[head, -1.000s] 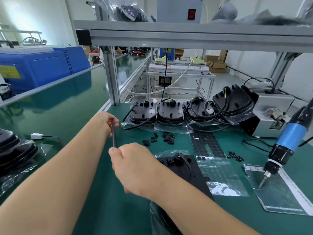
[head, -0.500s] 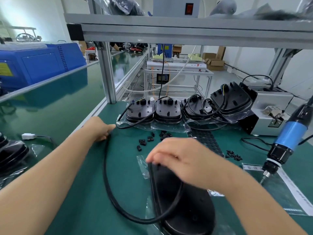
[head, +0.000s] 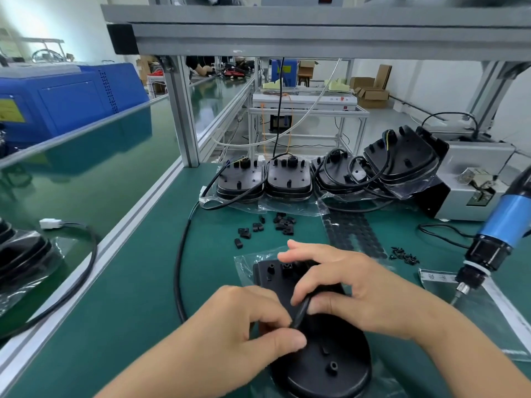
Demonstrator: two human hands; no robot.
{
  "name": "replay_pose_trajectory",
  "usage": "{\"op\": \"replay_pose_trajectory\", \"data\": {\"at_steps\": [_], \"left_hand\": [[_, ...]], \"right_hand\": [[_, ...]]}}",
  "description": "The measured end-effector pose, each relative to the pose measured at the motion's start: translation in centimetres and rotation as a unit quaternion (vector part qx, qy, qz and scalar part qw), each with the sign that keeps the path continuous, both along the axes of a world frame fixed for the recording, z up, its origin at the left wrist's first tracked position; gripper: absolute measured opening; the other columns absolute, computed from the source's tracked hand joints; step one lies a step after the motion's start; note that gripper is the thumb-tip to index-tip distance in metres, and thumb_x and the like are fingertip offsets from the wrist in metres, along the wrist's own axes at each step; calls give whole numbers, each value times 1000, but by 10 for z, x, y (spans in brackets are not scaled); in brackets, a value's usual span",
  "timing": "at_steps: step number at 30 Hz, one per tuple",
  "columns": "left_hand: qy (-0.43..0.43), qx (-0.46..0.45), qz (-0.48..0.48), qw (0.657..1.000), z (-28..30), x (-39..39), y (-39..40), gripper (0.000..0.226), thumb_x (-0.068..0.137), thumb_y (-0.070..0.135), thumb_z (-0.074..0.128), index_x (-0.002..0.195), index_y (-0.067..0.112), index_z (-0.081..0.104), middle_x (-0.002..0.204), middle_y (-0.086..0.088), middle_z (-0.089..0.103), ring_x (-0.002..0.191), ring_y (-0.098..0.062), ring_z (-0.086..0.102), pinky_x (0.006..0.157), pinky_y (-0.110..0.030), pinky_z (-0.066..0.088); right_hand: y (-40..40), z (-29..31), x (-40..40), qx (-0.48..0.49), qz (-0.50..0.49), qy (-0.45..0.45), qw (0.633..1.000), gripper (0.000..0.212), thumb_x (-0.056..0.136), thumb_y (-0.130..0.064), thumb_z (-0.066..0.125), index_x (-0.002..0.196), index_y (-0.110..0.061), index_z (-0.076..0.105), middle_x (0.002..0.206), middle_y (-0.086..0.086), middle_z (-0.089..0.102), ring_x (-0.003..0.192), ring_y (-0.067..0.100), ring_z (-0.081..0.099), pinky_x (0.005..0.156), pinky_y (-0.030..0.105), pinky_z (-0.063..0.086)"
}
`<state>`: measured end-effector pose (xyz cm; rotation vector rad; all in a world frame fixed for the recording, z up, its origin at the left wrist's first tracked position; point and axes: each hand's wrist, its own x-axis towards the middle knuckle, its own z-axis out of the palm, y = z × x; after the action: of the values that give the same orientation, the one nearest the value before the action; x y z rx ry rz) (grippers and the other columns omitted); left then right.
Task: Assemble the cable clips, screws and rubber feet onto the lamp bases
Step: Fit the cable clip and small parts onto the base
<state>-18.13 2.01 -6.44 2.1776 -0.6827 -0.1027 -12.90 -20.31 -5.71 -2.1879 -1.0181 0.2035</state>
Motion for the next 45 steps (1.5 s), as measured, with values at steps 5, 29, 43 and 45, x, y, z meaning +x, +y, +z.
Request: {"op": "replay_pose_trajectory", "data": {"at_steps": [5, 29, 43, 45], "left_hand": [[-11, -17, -67, 998, 3, 11, 12, 22, 89, 39, 66, 74, 23, 69, 76, 4, 61, 80, -16, 55, 76, -27, 45], [-67, 328, 156, 929, -23, 142, 27, 27, 91, 10, 63, 116, 17, 70, 114, -3, 61, 105, -19, 60, 87, -16, 37], [137, -113, 31, 984, 10, 92, -18, 19, 91, -4, 59, 93, 12, 70, 68, 3, 70, 60, -3, 61, 55, -13, 45], [128, -111, 32, 985, 8, 91, -19, 21, 91, -4, 58, 92, 13, 70, 67, 6, 69, 60, -2, 59, 57, -14, 46]], "right_hand": [[-1, -7, 14, -2, -55, -49, 997, 24, 93, -9, 62, 99, -28, 76, 144, -17, 46, 137, -11, 29, 112, 15, 27], [-4, -17, 33, 63, -109, 85, 988, 15, 91, -20, 67, 98, -31, 74, 109, -18, 70, 106, -7, 60, 84, -1, 35], [2, -28, 31, 132, -155, 57, 977, 13, 90, -10, 66, 91, -22, 63, 93, -4, 71, 88, 4, 63, 83, 12, 44], [3, -29, 30, 135, -162, 46, 976, 13, 91, -10, 65, 89, -22, 61, 90, -2, 69, 85, 4, 62, 80, 11, 43]]}}
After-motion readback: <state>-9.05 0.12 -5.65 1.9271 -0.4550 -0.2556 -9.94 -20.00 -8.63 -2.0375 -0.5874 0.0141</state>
